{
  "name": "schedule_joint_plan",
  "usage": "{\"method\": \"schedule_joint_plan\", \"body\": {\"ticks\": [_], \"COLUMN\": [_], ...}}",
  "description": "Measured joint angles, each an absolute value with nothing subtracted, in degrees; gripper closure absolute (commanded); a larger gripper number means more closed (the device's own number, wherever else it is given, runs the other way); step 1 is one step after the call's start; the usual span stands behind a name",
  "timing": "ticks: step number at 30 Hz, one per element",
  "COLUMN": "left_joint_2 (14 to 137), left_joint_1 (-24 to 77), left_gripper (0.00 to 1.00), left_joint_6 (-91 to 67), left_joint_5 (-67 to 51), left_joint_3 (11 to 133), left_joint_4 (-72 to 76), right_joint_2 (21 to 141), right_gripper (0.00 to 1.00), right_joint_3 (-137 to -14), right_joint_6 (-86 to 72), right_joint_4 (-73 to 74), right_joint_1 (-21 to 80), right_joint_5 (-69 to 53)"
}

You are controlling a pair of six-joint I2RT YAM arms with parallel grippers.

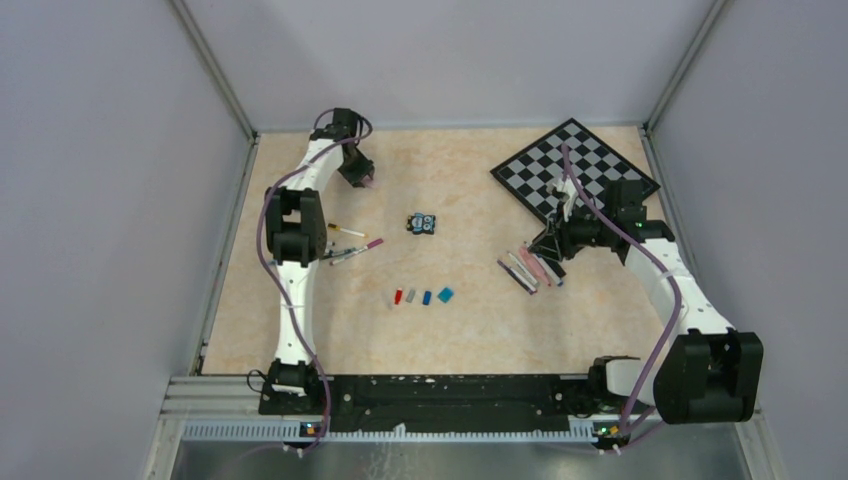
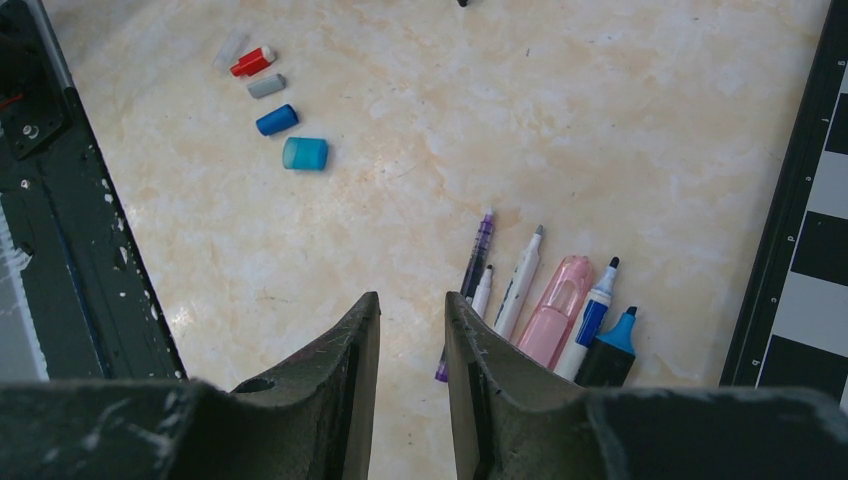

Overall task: Open the pen caps
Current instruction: Pick up the pen from the center of the board.

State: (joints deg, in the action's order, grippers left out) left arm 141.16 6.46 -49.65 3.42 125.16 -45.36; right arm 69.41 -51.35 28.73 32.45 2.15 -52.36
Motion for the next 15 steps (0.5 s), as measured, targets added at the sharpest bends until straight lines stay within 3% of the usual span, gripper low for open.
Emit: {"method": "schedule_joint_plan", "body": {"ticks": [10, 15], "left_joint_2": [136.3, 135.6], "left_joint_1": [6.3, 6.3], "left_gripper": [0.61, 0.53], "left_joint_6": [-39.3, -32.6], "left_joint_5": [7.2, 10.3], "left_joint_3": [117.1, 116.1], "left_joint_4": [-44.8, -45.7], "right_joint_2": [69.4, 69.4], "right_gripper": [0.71, 0.71], "right_joint_3": [-51.4, -51.4], "right_joint_6": [28.7, 28.7], "right_joint_4": [32.4, 32.4], "right_joint_1": [2.2, 2.4], "right_joint_5": [-52.4, -52.4]}}
